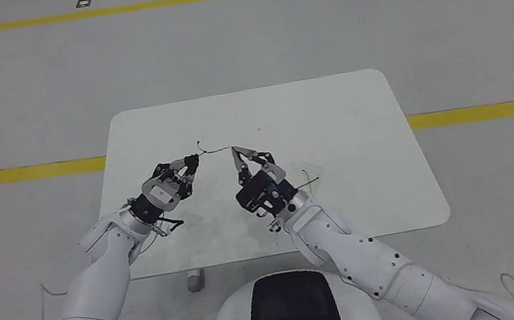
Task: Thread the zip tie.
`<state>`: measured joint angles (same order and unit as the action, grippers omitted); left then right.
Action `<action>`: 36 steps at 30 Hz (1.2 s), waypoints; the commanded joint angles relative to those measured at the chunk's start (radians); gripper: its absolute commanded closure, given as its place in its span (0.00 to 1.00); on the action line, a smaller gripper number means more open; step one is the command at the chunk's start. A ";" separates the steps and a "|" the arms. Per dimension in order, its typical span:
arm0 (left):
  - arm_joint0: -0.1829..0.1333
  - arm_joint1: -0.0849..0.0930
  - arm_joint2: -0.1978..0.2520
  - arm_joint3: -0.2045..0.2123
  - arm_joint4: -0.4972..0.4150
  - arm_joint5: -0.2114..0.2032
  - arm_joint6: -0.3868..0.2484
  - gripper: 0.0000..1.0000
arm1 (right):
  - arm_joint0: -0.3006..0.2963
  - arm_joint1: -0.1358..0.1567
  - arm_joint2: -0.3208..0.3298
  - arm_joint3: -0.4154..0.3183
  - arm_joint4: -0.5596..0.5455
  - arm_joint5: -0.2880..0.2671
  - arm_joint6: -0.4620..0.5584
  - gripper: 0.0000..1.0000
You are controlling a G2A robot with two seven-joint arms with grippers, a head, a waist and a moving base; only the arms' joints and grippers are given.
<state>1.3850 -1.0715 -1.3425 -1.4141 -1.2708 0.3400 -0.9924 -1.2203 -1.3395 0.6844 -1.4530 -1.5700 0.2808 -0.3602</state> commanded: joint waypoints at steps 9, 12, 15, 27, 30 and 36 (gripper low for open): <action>0.000 0.000 0.000 0.000 0.000 0.000 0.000 1.00 | -0.001 0.009 0.001 -0.011 0.000 0.003 0.010 1.00; 0.000 0.000 0.000 0.000 0.000 0.000 0.000 1.00 | -0.001 0.011 0.000 -0.013 0.000 0.004 0.013 1.00; 0.000 0.000 0.000 0.000 0.000 0.000 0.000 1.00 | -0.002 0.014 0.001 -0.016 0.000 0.006 0.016 1.00; 0.000 0.000 0.000 0.000 0.000 0.000 0.000 1.00 | -0.010 0.023 0.010 -0.026 0.000 0.013 0.029 1.00; 0.000 0.000 0.000 0.000 0.000 0.000 0.000 1.00 | -0.013 0.026 0.015 -0.028 0.000 0.016 0.031 1.00; 0.000 0.000 0.000 0.000 0.000 0.000 0.000 1.00 | -0.020 0.029 0.024 -0.031 0.000 0.019 0.033 1.00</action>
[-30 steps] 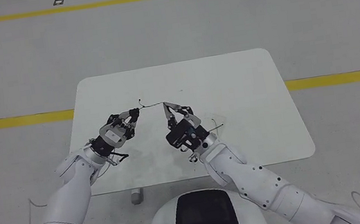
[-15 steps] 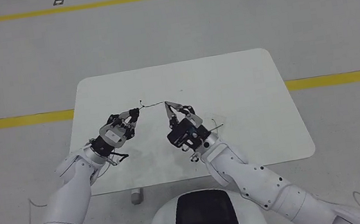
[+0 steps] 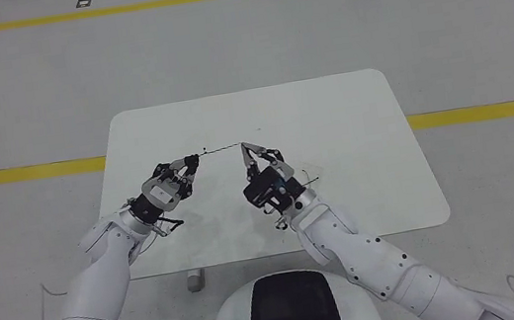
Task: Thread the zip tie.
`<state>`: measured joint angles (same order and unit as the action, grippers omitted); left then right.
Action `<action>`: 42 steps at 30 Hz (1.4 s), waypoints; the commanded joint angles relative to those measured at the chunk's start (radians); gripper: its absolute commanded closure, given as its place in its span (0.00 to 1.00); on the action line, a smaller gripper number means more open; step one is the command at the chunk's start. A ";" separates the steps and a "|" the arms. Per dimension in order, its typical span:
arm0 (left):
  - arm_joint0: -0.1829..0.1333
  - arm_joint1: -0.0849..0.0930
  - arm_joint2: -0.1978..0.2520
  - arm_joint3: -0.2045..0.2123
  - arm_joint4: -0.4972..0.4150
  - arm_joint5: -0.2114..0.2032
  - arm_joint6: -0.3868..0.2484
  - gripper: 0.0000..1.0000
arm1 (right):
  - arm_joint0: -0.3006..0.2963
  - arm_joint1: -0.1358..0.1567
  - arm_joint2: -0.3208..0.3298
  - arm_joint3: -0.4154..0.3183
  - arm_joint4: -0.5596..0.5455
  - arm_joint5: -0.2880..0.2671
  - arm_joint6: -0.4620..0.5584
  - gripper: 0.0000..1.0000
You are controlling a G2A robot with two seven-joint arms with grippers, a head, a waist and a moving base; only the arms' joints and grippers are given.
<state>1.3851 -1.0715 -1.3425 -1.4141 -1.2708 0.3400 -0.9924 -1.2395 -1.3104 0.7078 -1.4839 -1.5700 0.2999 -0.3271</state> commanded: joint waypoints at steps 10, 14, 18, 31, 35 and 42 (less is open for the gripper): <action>0.000 0.000 0.000 0.000 0.000 0.000 0.000 1.00 | -0.009 0.004 0.011 -0.002 0.000 0.003 0.004 1.00; 0.000 0.000 0.000 0.000 0.000 0.000 0.000 1.00 | -0.013 0.005 0.015 -0.004 0.000 0.004 0.003 1.00; 0.000 0.000 0.000 0.000 0.000 0.000 0.000 1.00 | -0.016 0.007 0.015 -0.005 0.000 0.005 0.003 1.00; 0.000 0.000 0.000 0.000 0.000 0.000 0.000 1.00 | -0.051 0.024 0.057 -0.033 0.000 0.020 0.017 1.00; 0.000 0.000 0.000 0.000 0.000 0.000 0.000 1.00 | -0.076 0.036 0.093 -0.059 0.001 -0.003 0.031 0.93; 0.000 0.000 0.000 0.000 0.000 0.000 0.000 1.00 | -0.087 0.040 0.112 -0.071 0.008 -0.011 0.042 0.00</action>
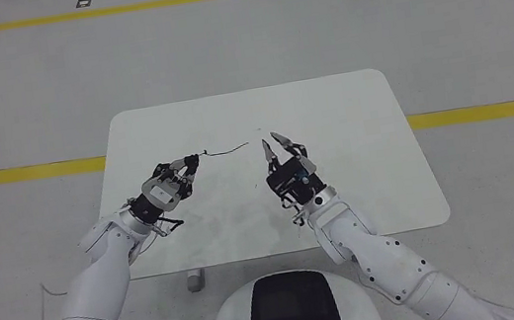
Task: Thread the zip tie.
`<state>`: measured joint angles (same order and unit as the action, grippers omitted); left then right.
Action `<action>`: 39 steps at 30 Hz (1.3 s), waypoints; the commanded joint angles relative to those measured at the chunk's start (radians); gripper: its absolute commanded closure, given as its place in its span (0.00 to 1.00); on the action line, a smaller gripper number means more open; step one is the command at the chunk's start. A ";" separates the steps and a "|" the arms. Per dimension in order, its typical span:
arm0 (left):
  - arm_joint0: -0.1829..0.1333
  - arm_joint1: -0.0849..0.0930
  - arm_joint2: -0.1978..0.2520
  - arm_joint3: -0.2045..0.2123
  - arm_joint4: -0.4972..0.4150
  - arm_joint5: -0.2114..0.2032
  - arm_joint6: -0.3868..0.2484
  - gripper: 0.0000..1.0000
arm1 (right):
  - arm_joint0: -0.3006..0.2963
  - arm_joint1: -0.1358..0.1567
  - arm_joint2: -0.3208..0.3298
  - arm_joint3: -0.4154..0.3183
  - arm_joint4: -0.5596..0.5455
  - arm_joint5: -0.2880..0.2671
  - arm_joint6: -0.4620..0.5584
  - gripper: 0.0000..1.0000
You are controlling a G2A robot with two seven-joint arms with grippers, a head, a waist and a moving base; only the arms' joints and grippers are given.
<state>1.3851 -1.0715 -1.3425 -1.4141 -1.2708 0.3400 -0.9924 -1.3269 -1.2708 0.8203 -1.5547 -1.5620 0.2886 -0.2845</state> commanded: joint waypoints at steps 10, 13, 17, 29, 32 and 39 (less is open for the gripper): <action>0.003 0.000 -0.004 -0.007 -0.007 -0.009 0.022 1.00 | -0.016 0.002 0.033 -0.002 0.042 -0.062 0.014 0.00; 0.013 0.002 -0.020 -0.014 -0.019 -0.002 0.020 1.00 | -0.033 0.006 0.060 -0.017 0.059 -0.099 0.024 0.00; 0.027 0.007 -0.025 -0.019 -0.044 0.000 0.010 1.00 | -0.054 0.010 0.096 -0.035 0.081 -0.128 0.039 0.00; 0.033 0.013 -0.019 -0.027 -0.061 0.000 -0.001 1.00 | -0.063 0.011 0.110 -0.039 0.082 -0.138 0.046 0.00; 0.033 0.013 -0.019 -0.027 -0.061 0.000 -0.001 1.00 | -0.063 0.011 0.110 -0.039 0.082 -0.138 0.046 0.00; 0.033 0.013 -0.019 -0.027 -0.061 0.000 -0.001 1.00 | -0.063 0.011 0.110 -0.039 0.082 -0.138 0.046 0.00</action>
